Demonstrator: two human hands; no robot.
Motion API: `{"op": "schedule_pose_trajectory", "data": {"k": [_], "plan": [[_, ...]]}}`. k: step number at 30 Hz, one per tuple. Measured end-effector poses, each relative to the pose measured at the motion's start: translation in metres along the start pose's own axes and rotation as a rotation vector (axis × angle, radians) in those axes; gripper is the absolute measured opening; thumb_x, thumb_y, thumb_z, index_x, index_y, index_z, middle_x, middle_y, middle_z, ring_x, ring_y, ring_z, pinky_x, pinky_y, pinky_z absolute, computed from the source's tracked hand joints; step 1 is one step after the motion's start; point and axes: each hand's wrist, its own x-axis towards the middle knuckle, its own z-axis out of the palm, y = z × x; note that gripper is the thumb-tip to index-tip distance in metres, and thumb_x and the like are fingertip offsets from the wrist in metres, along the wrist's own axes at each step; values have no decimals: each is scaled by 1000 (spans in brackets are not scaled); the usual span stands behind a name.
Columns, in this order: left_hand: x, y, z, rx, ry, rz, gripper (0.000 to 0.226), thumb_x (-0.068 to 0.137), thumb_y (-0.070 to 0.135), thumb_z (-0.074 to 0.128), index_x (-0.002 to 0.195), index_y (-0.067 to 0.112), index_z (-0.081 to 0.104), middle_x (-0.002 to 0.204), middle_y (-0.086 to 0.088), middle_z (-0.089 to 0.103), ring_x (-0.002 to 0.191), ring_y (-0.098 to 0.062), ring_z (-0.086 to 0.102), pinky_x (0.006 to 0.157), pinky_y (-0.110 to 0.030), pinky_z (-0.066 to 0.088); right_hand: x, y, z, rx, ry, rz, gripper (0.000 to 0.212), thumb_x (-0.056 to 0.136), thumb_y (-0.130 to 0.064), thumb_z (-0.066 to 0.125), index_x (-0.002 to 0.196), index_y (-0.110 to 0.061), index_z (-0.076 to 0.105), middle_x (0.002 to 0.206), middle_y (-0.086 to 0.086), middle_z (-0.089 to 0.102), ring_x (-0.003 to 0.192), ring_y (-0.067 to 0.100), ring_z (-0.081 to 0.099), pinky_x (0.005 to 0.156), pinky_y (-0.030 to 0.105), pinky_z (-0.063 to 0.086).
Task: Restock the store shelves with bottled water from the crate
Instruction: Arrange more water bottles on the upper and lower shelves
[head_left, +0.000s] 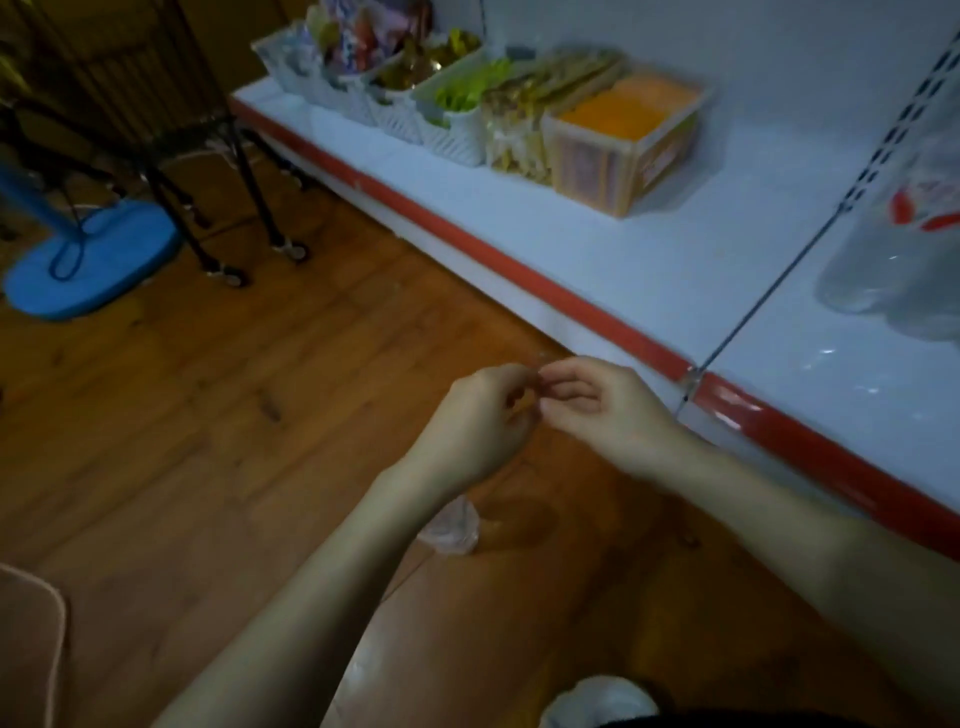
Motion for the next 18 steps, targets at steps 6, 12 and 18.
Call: {"op": "schedule_pose_trajectory", "data": {"k": [6,12,18], "plan": [[-33,-68,20,297,-325,-306,53,86,30,63,132,13,44,125,-10,53,112,-23,52,85,-25,39,6,38,68,-27,-230,118,41,90,-11,58,129,-7,48,121,5,56,109,12,53,89,20,43],[-40,-88,27,295,-257,-358,40,83,16,65,121,10,53,117,-11,53,105,-24,53,70,-16,33,4,65,98,-72,-308,136,34,86,-8,63,118,-5,52,116,5,59,111,16,56,89,20,43],[-31,-86,20,271,-224,-298,32,82,16,67,112,12,55,107,-3,55,90,-13,50,63,-15,35,6,72,95,-140,-314,107,46,81,-16,71,122,-9,51,124,0,57,115,12,53,94,26,44]]}}
